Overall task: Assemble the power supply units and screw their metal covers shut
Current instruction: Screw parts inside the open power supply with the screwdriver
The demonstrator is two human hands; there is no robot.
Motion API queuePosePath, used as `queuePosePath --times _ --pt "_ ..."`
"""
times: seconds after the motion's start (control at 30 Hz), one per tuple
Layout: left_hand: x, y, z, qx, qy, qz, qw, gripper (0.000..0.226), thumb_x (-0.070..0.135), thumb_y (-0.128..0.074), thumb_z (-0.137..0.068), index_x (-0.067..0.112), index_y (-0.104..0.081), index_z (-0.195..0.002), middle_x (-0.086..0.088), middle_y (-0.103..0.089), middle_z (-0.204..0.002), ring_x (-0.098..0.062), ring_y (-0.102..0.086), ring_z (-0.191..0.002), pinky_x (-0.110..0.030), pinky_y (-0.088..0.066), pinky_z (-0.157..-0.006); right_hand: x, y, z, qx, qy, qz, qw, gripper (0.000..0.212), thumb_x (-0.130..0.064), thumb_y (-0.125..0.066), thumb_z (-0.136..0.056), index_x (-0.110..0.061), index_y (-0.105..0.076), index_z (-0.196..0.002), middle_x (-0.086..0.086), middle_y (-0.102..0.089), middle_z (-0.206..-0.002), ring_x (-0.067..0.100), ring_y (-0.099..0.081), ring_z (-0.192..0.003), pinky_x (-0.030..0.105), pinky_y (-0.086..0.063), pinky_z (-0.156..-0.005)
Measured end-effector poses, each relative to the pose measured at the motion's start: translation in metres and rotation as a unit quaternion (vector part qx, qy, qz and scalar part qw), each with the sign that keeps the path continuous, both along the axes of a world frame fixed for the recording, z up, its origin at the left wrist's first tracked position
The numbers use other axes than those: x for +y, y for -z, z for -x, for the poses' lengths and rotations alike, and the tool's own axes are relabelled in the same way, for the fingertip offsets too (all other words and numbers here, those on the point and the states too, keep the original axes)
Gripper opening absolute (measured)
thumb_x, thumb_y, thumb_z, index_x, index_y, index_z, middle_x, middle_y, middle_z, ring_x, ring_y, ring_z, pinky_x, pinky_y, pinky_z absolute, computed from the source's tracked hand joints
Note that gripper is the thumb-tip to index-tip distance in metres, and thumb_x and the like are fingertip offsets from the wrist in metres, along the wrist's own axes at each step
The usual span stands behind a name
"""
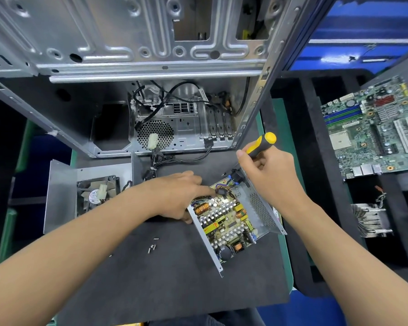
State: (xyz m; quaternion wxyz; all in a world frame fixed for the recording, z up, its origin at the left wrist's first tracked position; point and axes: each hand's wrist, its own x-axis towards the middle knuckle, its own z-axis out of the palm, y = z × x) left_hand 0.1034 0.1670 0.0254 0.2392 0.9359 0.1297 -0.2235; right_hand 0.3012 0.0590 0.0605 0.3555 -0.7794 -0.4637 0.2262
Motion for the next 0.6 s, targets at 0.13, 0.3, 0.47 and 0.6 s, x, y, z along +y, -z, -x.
queuePosePath --times 0.13,0.3,0.47,0.6 --pt "-0.0011 -0.0005 -0.0011 -0.008 0.002 -0.005 1.0 0.08 0.045 -0.075 -0.082 0.039 -0.031 -0.15 0.009 -0.035 -0.098 -0.017 -0.039 -0.102 -0.029 -0.036 -0.083 0.0014 -0.0023 0.0014 -0.019 -0.024 0.006 1.0 0.023 -0.036 -0.061 -0.093 -0.015 -0.065 -0.083 0.001 -0.056 -0.055 0.011 -0.054 -0.063 0.015 -0.039 -0.056" --pt "-0.0012 0.0005 -0.0023 -0.013 0.006 -0.014 1.0 0.079 0.045 -0.073 -0.083 0.039 -0.032 -0.15 0.007 -0.033 -0.094 -0.014 -0.033 -0.094 -0.027 -0.027 -0.075 0.0031 -0.0043 0.0029 -0.04 -0.07 0.02 0.997 0.019 -0.03 -0.062 -0.094 -0.016 -0.063 -0.082 -0.008 -0.051 -0.054 0.007 -0.05 -0.06 0.01 -0.037 -0.056" --pt "-0.0022 0.0 -0.001 -0.007 0.008 -0.022 1.0 0.08 0.048 -0.073 -0.084 0.04 -0.03 -0.151 0.008 -0.033 -0.095 -0.013 -0.032 -0.094 -0.028 -0.027 -0.075 0.0046 -0.003 0.0033 -0.062 -0.093 0.028 0.993 0.018 -0.03 -0.062 -0.095 -0.016 -0.063 -0.084 -0.012 -0.046 -0.051 0.005 -0.052 -0.062 0.008 -0.037 -0.058" --pt "-0.002 -0.0012 -0.002 0.001 0.005 -0.017 1.0 0.08 0.048 -0.073 -0.084 0.04 -0.03 -0.151 0.006 -0.036 -0.097 -0.018 -0.041 -0.103 -0.031 -0.036 -0.08 0.0064 -0.0019 0.0024 -0.09 -0.11 0.042 0.989 0.02 -0.035 -0.061 -0.094 -0.017 -0.063 -0.085 -0.011 -0.044 -0.049 0.008 -0.052 -0.06 0.015 -0.04 -0.059"
